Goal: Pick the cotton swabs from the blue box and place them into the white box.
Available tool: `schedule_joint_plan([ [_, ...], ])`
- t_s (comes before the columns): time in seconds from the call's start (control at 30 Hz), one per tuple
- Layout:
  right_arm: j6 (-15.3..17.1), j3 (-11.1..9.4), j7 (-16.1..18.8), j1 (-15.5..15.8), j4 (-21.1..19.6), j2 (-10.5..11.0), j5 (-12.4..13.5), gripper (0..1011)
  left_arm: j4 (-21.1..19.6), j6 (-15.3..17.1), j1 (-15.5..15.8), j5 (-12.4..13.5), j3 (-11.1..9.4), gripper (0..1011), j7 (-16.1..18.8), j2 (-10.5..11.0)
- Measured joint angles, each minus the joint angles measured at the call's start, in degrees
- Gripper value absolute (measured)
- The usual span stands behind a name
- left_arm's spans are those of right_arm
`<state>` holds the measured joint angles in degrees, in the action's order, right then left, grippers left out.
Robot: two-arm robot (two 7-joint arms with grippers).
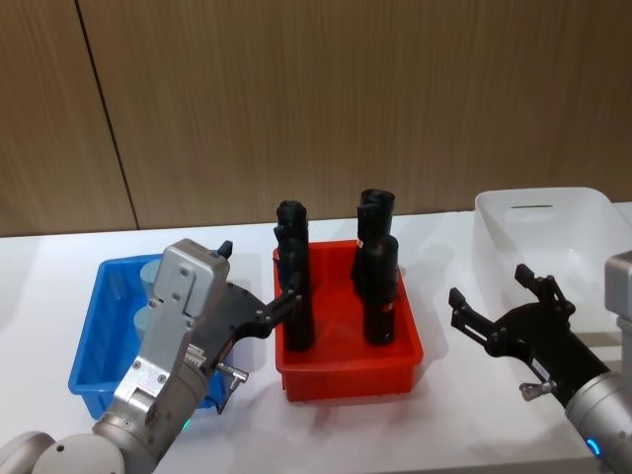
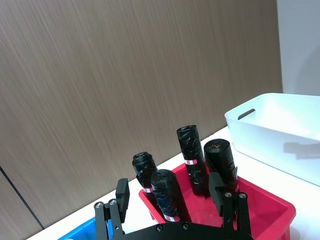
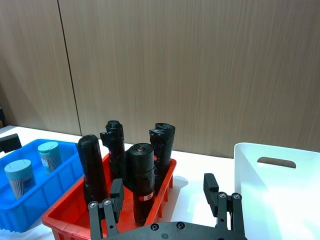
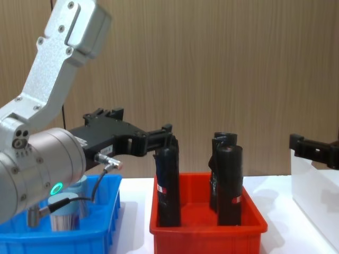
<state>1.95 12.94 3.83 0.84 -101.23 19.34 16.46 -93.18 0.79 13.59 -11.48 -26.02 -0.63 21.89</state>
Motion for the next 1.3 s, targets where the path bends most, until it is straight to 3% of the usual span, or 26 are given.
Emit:
schedule_joint_plan([
  [1.3,0.0,0.0,0.0,0.0,0.0,0.0,0.0,1002,0.0,0.0,0.0,0.0,0.0,1004,0.0,0.0],
])
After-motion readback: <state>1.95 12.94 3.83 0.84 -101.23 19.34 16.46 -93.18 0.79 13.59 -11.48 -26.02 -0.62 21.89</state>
